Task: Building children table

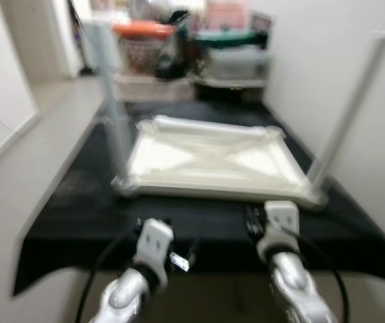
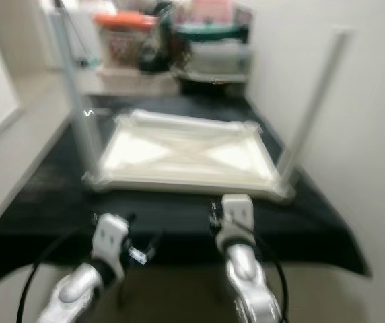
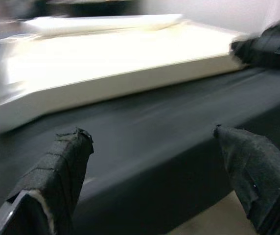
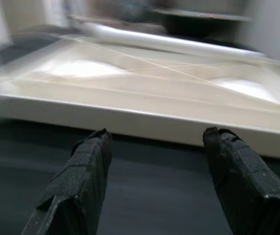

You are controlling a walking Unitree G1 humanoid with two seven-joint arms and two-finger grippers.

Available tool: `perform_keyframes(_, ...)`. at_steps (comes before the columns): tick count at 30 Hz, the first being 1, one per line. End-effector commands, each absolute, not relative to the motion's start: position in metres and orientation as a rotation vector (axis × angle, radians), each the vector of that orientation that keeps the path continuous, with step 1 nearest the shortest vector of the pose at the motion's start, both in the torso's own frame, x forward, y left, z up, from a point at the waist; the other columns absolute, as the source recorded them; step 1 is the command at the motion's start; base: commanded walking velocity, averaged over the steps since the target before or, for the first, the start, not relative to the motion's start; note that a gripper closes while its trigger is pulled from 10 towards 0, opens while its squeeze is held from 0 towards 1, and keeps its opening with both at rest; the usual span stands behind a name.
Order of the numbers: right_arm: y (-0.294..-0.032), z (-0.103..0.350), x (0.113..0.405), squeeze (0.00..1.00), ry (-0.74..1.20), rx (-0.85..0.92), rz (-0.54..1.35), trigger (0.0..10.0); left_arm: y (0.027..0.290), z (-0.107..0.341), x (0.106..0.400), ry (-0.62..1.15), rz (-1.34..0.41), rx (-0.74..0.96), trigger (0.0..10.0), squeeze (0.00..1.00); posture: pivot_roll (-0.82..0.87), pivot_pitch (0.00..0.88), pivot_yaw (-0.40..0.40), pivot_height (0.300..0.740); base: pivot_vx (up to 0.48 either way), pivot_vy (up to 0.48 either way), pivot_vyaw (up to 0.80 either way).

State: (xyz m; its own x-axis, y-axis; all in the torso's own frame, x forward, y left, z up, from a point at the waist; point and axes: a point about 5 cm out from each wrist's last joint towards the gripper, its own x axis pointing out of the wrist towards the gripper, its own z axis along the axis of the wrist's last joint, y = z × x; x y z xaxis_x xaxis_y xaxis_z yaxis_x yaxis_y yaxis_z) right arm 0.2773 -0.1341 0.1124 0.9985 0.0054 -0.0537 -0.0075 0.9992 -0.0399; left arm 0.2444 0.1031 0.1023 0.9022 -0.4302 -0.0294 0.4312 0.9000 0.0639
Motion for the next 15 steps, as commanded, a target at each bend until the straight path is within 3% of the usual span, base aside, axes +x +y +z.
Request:
perform_keyframes(1,-0.141,0.111,0.276,0.00,0.063,-0.059,-0.006,10.0,0.098,0.104,0.246,0.008,-0.452,0.072,10.0,0.00,0.16,0.000,-0.042,0.740,0.000,0.424,0.00)
perform_keyframes(5,-0.140,0.111,0.277,0.00,0.066,-0.054,0.008,10.0,0.098,0.104,0.246,0.004,-0.455,0.076,10.0,0.00,0.17,0.000,-0.043,0.740,0.280,0.330,0.00)
perform_keyframes(11,-0.136,0.112,0.278,0.00,0.068,-0.036,0.054,10.0,0.098,0.105,0.246,0.001,-0.446,0.080,10.0,0.00,0.17,0.000,-0.045,0.740,0.465,0.000,0.00)
perform_keyframes(15,-0.130,0.115,0.278,0.00,0.052,0.007,0.126,10.0,0.098,0.105,0.246,0.001,-0.437,0.078,10.0,0.00,0.17,0.000,-0.050,0.740,0.066,0.000,0.00)
